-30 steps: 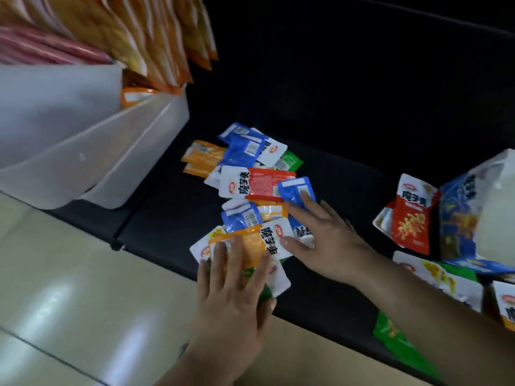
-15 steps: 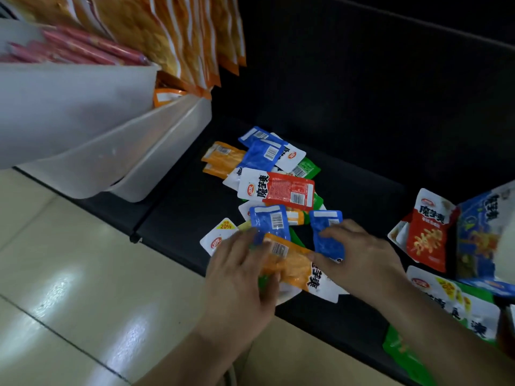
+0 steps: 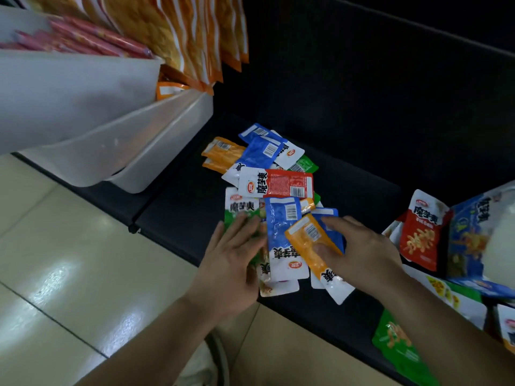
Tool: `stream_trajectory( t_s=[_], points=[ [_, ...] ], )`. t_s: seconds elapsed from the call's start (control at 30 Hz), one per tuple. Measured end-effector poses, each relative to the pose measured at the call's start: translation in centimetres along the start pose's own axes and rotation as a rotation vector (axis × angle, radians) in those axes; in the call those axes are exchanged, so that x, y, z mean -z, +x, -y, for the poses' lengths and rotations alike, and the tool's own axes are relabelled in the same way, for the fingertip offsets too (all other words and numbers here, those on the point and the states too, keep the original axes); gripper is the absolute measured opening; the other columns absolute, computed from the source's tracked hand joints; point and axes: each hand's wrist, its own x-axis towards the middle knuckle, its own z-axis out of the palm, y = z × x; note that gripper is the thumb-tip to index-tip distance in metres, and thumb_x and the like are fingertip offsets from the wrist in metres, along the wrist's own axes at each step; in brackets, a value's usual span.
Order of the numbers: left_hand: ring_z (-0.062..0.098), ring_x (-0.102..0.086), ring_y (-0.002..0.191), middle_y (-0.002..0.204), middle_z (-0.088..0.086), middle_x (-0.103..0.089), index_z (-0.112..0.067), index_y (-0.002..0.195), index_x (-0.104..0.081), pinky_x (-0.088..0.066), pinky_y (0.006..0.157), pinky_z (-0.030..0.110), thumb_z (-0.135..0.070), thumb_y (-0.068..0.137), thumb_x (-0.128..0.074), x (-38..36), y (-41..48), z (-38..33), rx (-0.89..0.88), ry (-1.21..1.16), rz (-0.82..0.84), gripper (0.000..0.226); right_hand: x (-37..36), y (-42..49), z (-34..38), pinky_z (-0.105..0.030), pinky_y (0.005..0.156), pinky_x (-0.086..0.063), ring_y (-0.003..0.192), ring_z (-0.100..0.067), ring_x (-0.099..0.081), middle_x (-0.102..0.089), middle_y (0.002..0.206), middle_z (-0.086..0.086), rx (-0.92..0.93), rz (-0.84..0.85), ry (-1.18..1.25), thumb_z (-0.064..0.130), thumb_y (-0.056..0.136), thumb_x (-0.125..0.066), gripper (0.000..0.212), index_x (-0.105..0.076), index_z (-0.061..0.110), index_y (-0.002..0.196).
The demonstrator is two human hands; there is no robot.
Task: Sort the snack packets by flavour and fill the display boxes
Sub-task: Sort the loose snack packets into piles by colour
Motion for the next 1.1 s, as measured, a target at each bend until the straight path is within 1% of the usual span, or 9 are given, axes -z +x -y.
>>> stream_trajectory(
  t_s=[0.1, 0.17, 0.3, 0.4, 0.57, 0.67, 0.8, 0.97, 1.1],
  points=[
    [0.030, -0.040, 0.149, 0.150, 0.006, -0.056, -0.016, 0.132, -0.067, -0.035, 0.118, 0.063, -0.023, 0.079, -0.055, -0.1, -0.1, 1.0, 0.123, -0.044, -0.136, 0.055, 0.0, 0.0, 0.2, -0.031, 0.081, -0.053, 0.112, -0.012, -0.065, -0.058, 0.135, 0.021, 0.020, -0.031, -0.004, 0.052, 0.096, -0.060, 0.053, -0.044, 0.053, 0.147],
    [0.031, -0.049, 0.139, 0.141, 0.008, -0.061, -0.013, 0.130, -0.067, -0.045, 0.111, 0.056, -0.036, 0.087, -0.060, -0.3, 0.1, 0.2, 0.150, -0.016, -0.181, 0.049, -0.1, 0.1, 0.0, -0.031, 0.081, -0.054, 0.114, -0.014, -0.065, -0.056, 0.139, 0.020, 0.011, -0.042, -0.013, 0.051, 0.097, -0.059, 0.058, -0.038, 0.051, 0.151],
    [0.024, -0.055, 0.123, 0.130, 0.000, -0.064, -0.019, 0.132, -0.062, -0.047, 0.107, 0.045, -0.066, 0.085, -0.058, -0.5, 1.4, -3.2, 0.196, 0.078, -0.138, 0.067, -0.5, 0.4, -0.4, -0.034, 0.081, -0.054, 0.116, -0.022, -0.064, -0.044, 0.149, 0.011, -0.055, -0.033, -0.103, 0.047, 0.101, -0.053, 0.065, -0.026, 0.041, 0.160],
    [0.028, -0.055, 0.121, 0.130, -0.001, -0.061, -0.023, 0.140, -0.054, -0.044, 0.107, 0.051, -0.071, 0.080, -0.057, -0.9, 2.5, -4.7, 0.227, 0.180, -0.085, 0.077, -1.2, 0.3, -0.8, -0.033, 0.076, -0.053, 0.113, -0.025, -0.065, -0.044, 0.150, 0.006, -0.086, -0.072, -0.099, 0.041, 0.102, -0.055, 0.054, -0.041, 0.035, 0.154],
    [0.026, -0.053, 0.121, 0.133, -0.003, -0.059, -0.028, 0.149, -0.045, -0.041, 0.103, 0.050, -0.046, 0.082, -0.075, -0.7, 3.0, -4.8, 0.264, 0.190, -0.059, 0.076, -2.5, 0.1, -3.0, -0.040, 0.079, -0.054, 0.128, -0.033, -0.058, -0.046, 0.153, -0.005, -0.116, -0.287, 0.014, 0.020, 0.099, -0.063, 0.033, -0.068, 0.019, 0.132],
    [0.024, -0.061, 0.108, 0.121, -0.002, -0.064, -0.031, 0.139, -0.052, -0.046, 0.090, 0.046, -0.024, 0.081, -0.077, -0.5, 2.8, -4.5, 0.264, 0.015, -0.102, 0.063, -2.5, -0.3, -3.0, -0.036, 0.077, -0.052, 0.117, -0.035, -0.063, -0.059, 0.136, -0.007, -0.007, -0.448, 0.041, 0.018, 0.093, -0.071, 0.027, -0.074, 0.015, 0.119],
    [0.010, -0.071, 0.079, 0.091, -0.012, -0.070, -0.045, 0.122, -0.049, -0.061, 0.065, 0.043, -0.013, 0.093, -0.069, 0.5, 2.6, -5.6, 0.351, -0.440, -0.110, 0.047, -3.5, -1.7, -2.6, -0.042, 0.075, -0.061, 0.111, -0.026, -0.067, -0.061, 0.135, 0.002, 0.079, -0.261, 0.060, 0.031, 0.086, -0.080, 0.034, -0.074, 0.025, 0.118],
    [0.012, -0.073, 0.072, 0.083, -0.004, -0.073, -0.050, 0.135, -0.044, -0.057, 0.056, 0.026, -0.007, 0.094, -0.073, 1.3, 2.0, -8.5, 0.452, -0.851, -0.109, 0.066, -2.5, -0.9, -4.4, -0.043, 0.076, -0.062, 0.098, -0.037, -0.071, -0.066, 0.122, -0.012, 0.077, -0.442, 0.083, 0.008, 0.082, -0.082, 0.023, -0.079, 0.010, 0.105],
    [0.009, -0.062, 0.056, 0.069, 0.000, -0.067, -0.042, 0.115, -0.064, -0.048, 0.049, 0.026, -0.015, 0.096, -0.070, -0.3, 2.9, -9.9, 0.389, -0.704, 0.039, 0.033, -0.5, -2.8, -2.2, -0.027, 0.079, -0.054, 0.101, -0.016, -0.069, -0.069, 0.117, 0.005, 0.062, -0.406, 0.254, 0.024, 0.093, -0.074, 0.022, -0.076, 0.022, 0.114]
  ],
)
